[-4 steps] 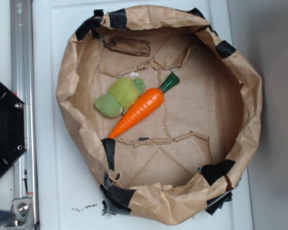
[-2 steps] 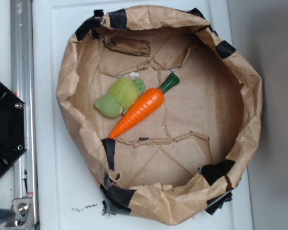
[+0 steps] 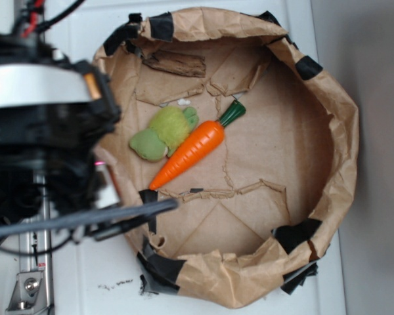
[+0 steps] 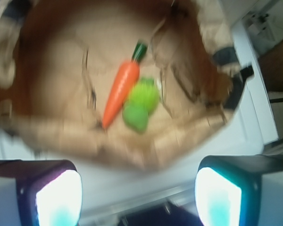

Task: Grab the carrot.

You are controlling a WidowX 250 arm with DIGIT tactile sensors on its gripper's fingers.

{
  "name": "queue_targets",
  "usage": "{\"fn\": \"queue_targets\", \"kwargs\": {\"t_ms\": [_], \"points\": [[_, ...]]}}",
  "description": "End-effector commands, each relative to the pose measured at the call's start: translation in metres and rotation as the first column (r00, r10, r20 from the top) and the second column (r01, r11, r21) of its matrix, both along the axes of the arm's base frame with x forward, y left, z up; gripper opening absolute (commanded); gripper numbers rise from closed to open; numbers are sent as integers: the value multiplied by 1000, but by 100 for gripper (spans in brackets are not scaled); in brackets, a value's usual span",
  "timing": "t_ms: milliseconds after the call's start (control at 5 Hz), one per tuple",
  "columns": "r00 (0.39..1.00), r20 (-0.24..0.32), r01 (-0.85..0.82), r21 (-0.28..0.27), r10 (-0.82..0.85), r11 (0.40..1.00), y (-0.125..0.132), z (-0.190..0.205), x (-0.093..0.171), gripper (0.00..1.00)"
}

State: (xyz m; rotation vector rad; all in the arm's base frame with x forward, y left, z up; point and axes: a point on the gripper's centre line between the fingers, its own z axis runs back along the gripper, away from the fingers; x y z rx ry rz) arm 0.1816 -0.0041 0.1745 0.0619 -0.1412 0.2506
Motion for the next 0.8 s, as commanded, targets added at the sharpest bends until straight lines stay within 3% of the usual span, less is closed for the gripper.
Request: {"fn": "queue_targets", "kwargs": {"t_ms": [0,200,400,600], "points": [[997,60,-49,-2,49,999,19,-49,56,100],[1000,27,0,-12,0,1000,26,-87,71,100],[999,27,30,-68,-28,997,23,-104,86,100],[999,-22,36,-114,-38,993,16,-125,93,100]]}}
